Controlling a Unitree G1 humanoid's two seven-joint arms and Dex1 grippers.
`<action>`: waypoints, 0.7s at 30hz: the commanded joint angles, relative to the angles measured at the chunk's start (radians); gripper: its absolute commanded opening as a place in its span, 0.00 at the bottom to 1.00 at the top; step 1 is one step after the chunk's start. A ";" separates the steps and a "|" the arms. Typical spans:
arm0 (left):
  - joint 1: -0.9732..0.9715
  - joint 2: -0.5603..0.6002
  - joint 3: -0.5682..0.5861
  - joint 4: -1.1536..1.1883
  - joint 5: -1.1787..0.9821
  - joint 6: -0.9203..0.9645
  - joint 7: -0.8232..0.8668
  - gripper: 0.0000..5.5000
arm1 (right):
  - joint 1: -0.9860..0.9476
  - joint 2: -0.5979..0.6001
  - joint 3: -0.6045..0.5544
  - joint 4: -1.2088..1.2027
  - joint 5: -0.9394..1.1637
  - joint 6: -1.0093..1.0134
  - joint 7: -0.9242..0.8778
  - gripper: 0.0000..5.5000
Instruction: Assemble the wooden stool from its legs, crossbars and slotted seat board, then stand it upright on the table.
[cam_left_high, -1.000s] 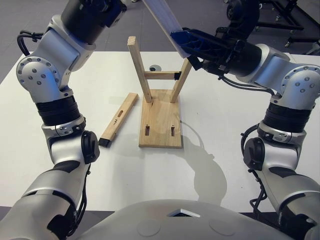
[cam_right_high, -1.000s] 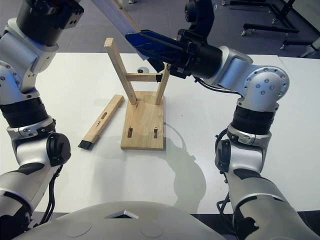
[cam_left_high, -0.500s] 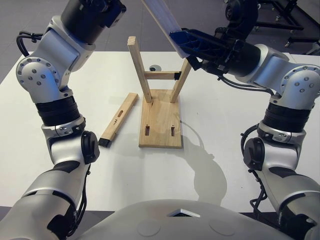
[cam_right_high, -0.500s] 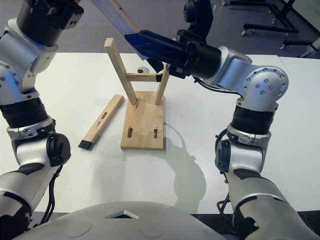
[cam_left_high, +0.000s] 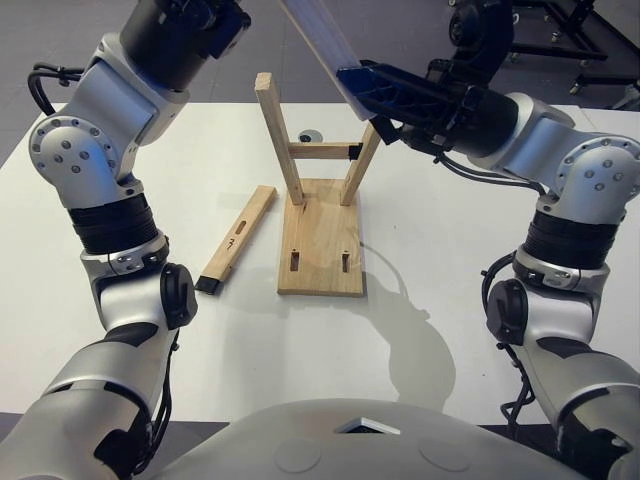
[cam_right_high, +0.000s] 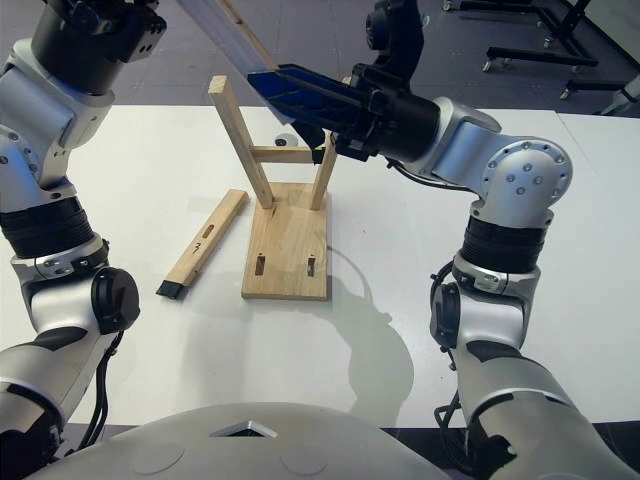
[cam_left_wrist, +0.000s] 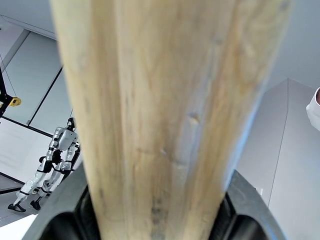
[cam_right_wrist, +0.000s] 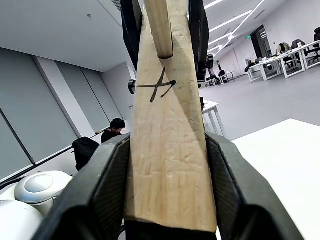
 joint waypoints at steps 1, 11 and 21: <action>0.020 0.009 -0.006 -0.001 0.006 0.007 0.010 0.38 | 0.009 0.006 0.010 -0.030 -0.010 -0.034 0.006 0.46; 0.030 0.018 -0.006 -0.006 0.006 0.010 0.015 0.38 | 0.024 -0.012 0.025 -0.023 -0.012 -0.042 -0.003 0.76; 0.073 0.242 0.003 -0.057 0.104 0.075 -0.142 0.38 | 0.136 -0.257 -0.101 0.026 -0.058 -0.040 0.116 0.98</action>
